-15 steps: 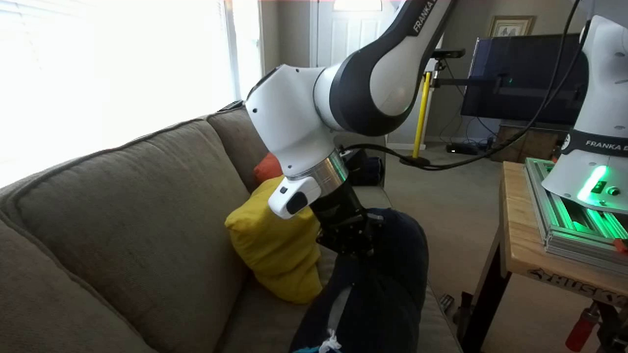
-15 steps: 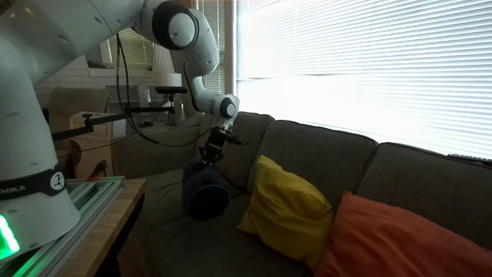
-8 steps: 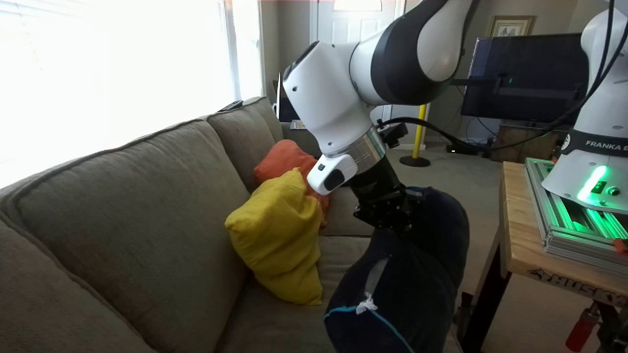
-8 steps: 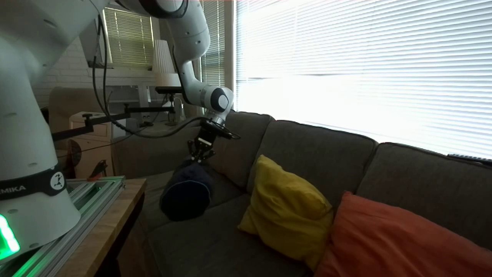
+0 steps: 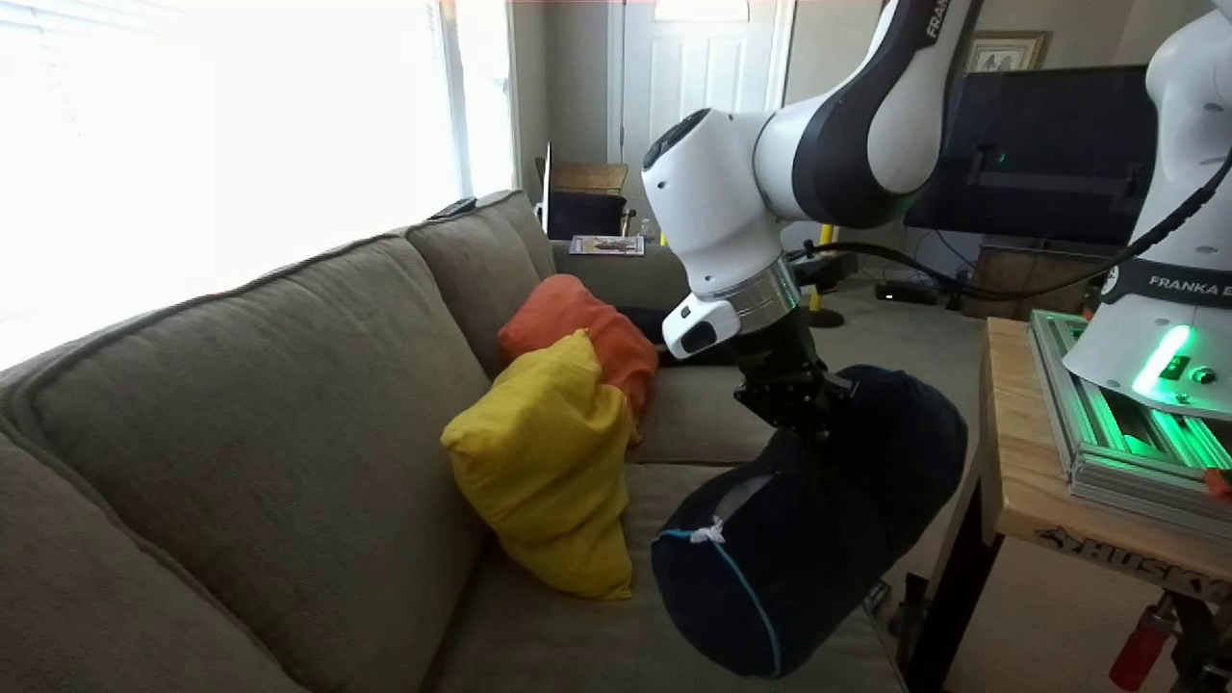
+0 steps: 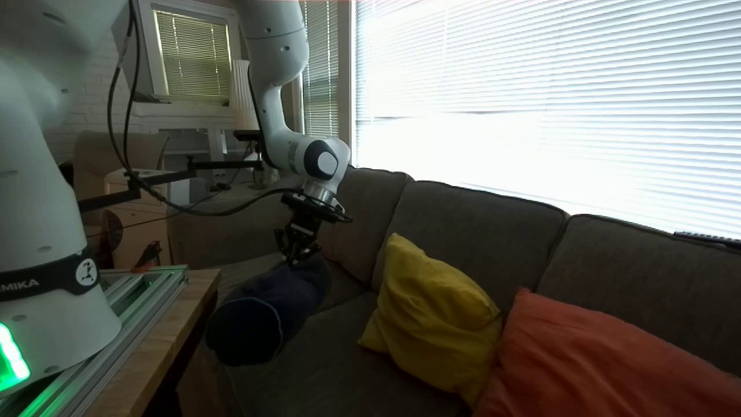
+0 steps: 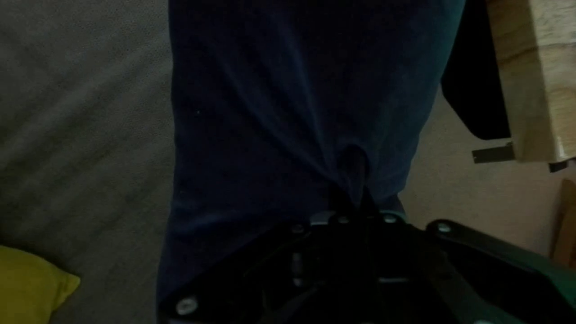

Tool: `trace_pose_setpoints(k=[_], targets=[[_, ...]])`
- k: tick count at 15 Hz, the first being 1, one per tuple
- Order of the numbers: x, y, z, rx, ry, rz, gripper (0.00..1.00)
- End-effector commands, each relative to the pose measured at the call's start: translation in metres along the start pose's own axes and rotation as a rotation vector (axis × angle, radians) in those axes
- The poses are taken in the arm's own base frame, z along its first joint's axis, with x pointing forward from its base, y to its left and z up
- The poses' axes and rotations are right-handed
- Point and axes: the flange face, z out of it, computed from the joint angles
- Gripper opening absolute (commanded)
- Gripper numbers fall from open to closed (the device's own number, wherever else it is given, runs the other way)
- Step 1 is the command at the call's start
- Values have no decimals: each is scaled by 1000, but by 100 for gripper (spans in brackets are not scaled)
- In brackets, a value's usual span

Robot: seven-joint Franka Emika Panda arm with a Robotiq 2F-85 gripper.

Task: Put the sausage pillow in front of the yellow pillow

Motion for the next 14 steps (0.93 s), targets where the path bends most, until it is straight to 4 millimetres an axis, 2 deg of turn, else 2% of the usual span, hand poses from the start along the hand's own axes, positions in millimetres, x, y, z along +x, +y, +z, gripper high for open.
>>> trace_pose_setpoints(k=[1, 7, 11, 14], targets=[[-32, 4, 3, -45, 63, 142, 1], [-56, -4, 11, -7, 146, 381, 1], [-79, -16, 27, 35, 230, 570, 1], [-96, -17, 36, 12, 293, 653, 1]])
